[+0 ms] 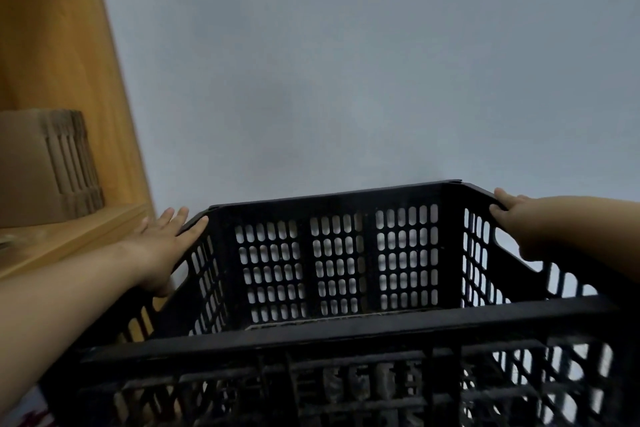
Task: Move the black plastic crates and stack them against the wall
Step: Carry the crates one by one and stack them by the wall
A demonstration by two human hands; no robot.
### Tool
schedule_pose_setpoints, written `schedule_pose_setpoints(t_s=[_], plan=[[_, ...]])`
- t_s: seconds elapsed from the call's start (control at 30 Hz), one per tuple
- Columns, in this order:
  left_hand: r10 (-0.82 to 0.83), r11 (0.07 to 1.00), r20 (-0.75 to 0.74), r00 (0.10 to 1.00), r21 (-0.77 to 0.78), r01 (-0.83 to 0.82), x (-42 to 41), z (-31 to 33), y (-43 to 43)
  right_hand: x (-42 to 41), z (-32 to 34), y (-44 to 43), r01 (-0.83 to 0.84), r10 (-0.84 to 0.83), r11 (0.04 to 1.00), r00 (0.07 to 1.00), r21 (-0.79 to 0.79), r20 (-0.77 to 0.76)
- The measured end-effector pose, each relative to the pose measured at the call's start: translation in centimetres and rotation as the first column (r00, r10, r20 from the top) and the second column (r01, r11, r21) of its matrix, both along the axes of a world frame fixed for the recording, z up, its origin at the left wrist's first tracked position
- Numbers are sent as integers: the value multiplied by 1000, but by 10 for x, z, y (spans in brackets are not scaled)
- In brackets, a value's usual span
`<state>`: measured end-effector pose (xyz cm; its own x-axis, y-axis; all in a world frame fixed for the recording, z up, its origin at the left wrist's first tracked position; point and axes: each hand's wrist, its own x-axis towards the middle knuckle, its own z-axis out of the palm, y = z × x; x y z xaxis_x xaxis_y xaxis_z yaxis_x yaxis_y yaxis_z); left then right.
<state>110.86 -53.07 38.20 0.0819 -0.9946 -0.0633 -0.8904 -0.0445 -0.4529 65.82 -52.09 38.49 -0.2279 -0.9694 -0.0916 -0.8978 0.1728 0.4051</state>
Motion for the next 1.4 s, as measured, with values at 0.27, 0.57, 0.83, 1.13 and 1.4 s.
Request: schedule_pose_setpoints(t_s=[0.27,0.57,0.83,1.13,1.4], plan=[[4,1000,4,1000,-6,-4,5,3,5,9,1,8,17,-16,1000,1000,-18,27],[1,1000,7,1000,23,-1,5,3,4,18,4,19,69,-69,998,996,9,-51],[1,1000,-35,999,23,0,9,0,-1,20,4,15,72,-72,997,996,7,-47],[27,1000,-56,998,-8,-28,12,-2,-7,16,4,16,28,-28,999,1000,-33,8],[10,1000,-121,993,10,-9,14,0,-4,17,5,18,44,-44,999,999,-29,-19]])
